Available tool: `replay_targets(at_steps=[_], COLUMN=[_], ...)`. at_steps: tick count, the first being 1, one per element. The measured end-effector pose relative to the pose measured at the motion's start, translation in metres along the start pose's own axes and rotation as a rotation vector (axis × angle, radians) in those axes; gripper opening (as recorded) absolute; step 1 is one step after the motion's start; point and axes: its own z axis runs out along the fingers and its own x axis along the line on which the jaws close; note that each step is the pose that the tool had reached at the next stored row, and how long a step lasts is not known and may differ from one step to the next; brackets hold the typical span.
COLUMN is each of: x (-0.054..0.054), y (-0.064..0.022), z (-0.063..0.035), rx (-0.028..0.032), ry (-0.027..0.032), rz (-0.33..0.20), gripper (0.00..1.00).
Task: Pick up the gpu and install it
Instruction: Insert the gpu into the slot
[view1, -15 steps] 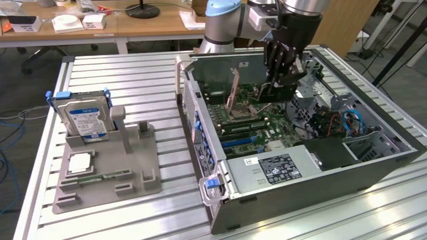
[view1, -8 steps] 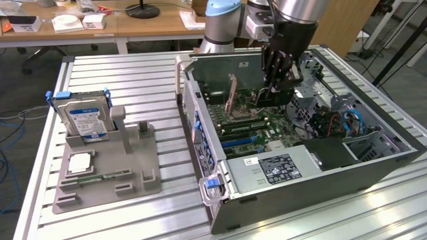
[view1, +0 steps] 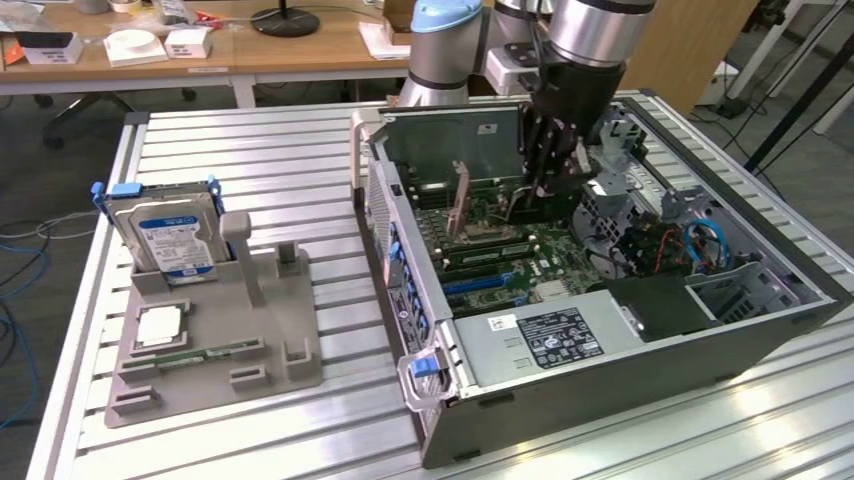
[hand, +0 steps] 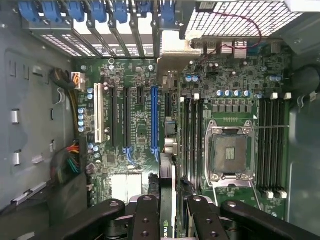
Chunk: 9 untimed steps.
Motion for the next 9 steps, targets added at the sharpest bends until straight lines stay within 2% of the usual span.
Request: replay_targets(at_steps=[9], x=[0.000], y=[0.0006], z=[0.0138], rx=[0.0006], ry=[0.0008], rz=[0.000], gripper=[0.26])
